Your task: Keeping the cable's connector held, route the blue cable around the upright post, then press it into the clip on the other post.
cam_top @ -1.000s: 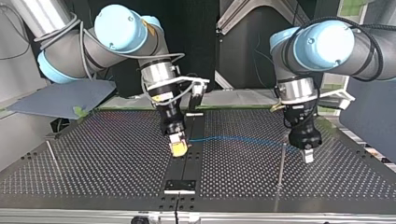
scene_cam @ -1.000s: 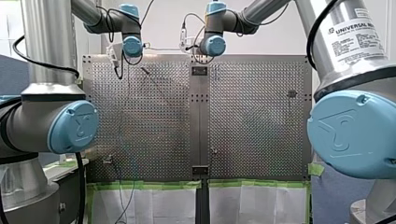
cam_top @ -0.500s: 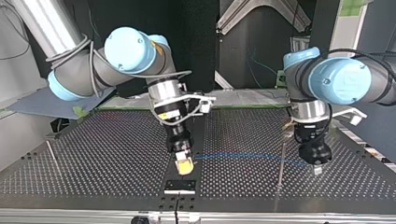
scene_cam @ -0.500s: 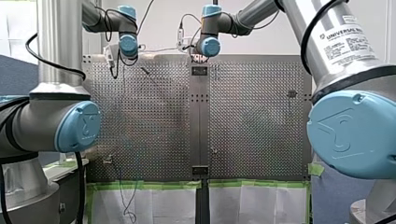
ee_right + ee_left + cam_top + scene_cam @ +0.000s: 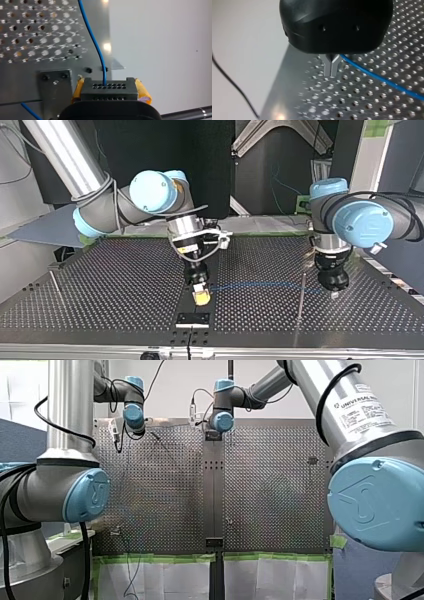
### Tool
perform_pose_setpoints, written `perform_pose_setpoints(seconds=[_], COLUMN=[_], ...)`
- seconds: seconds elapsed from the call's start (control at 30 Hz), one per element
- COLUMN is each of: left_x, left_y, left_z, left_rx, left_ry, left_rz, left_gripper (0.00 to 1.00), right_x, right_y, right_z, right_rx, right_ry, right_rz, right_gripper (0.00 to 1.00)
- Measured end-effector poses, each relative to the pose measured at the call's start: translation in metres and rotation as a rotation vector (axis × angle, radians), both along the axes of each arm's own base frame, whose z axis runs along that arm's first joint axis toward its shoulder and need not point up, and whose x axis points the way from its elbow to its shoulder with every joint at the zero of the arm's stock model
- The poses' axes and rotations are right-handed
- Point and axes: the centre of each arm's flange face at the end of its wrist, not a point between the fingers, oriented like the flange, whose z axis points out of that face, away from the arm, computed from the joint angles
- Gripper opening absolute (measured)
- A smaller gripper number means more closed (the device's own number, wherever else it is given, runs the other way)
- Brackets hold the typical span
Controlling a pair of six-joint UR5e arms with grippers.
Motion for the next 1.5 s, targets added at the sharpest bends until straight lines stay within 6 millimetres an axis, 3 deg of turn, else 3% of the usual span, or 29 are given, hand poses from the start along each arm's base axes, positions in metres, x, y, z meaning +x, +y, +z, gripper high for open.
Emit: perform_pose_setpoints(seconds=[0.53, 0.77, 1.03, 1.07, 1.13, 1.17, 1.2, 1.27, 1.3, 1.37, 1.4, 1.47, 1.5], left_x=[0.037, 0.050, 0.061, 0.061, 0.060, 0.060, 0.059, 0.058, 0.058, 0.056, 0.056, 0.055, 0.054], left_y=[0.010, 0.013, 0.005, 0.004, 0.001, 0.000, -0.001, -0.004, -0.005, -0.006, -0.006, -0.005, -0.005], left_z=[-0.042, -0.058, -0.082, -0.083, -0.084, -0.084, -0.085, -0.085, -0.086, -0.086, -0.087, -0.088, -0.088], left_rx=[-0.007, -0.009, -0.030, -0.035, -0.045, -0.050, -0.058, -0.074, -0.083, -0.094, -0.098, -0.101, -0.102], left_ry=[0.046, 0.073, 0.098, 0.098, 0.100, 0.101, 0.103, 0.107, 0.111, 0.117, 0.123, 0.130, 0.134], left_rz=[-0.037, -0.050, -0.083, -0.085, -0.090, -0.092, -0.095, -0.100, -0.102, -0.103, -0.101, -0.094, -0.087], left_gripper=[0.00, 0.00, 0.00, 0.16, 0.20, 0.33, 0.33, 0.47, 0.47, 0.70, 0.70, 0.89, 0.89], right_x=[0.001, 0.007, 0.010, 0.010, 0.010, 0.010, 0.010, 0.010, 0.010, 0.010, 0.010, 0.010, 0.010], right_y=[-0.027, -0.039, -0.040, -0.039, -0.039, -0.039, -0.039, -0.038, -0.037, -0.036, -0.036, -0.035, -0.034], right_z=[-0.047, -0.090, -0.134, -0.140, -0.149, -0.154, -0.159, -0.169, -0.173, -0.181, -0.184, -0.192, -0.196], right_rx=[0.028, 0.064, 0.111, 0.118, 0.127, 0.134, 0.139, 0.150, 0.154, 0.164, 0.167, 0.176, 0.179], right_ry=[0.066, 0.118, 0.173, 0.180, 0.190, 0.197, 0.202, 0.214, 0.218, 0.227, 0.231, 0.240, 0.244], right_rz=[-0.033, -0.037, -0.036, -0.036, -0.037, -0.036, -0.036, -0.036, -0.035, -0.035, -0.034, -0.033, -0.032], right_gripper=[0.00, 0.00, 0.00, 0.00, 0.00, 0.00, 0.00, 0.00, 0.00, 0.00, 0.00, 0.00, 0.00])
